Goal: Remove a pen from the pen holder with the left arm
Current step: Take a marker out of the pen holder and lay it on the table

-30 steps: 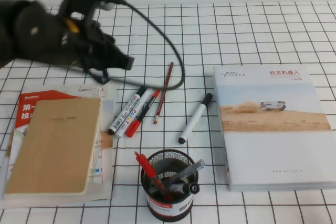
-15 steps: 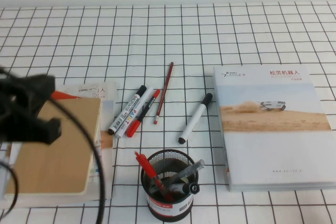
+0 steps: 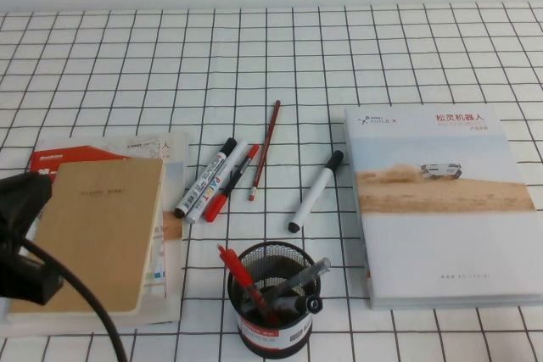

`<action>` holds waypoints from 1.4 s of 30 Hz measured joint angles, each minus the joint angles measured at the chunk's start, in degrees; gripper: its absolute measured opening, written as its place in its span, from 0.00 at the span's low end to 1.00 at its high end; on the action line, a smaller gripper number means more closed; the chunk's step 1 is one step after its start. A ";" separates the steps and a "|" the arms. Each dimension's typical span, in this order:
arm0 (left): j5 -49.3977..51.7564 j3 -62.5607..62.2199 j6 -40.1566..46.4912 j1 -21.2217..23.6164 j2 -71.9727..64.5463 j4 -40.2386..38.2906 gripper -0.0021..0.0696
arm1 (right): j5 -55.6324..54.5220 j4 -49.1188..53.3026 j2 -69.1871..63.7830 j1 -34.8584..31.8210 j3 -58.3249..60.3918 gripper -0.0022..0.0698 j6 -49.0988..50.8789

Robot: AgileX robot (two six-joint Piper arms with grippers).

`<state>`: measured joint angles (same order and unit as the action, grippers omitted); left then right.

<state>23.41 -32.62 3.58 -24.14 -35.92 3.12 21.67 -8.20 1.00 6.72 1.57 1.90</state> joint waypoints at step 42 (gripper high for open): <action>-7.01 34.01 -4.01 23.18 36.35 -2.22 0.02 | 0.00 0.00 0.00 0.00 0.00 0.01 0.00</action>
<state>16.41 1.39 -0.43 -0.97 0.43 0.90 21.67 -8.20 1.00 6.72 1.57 1.90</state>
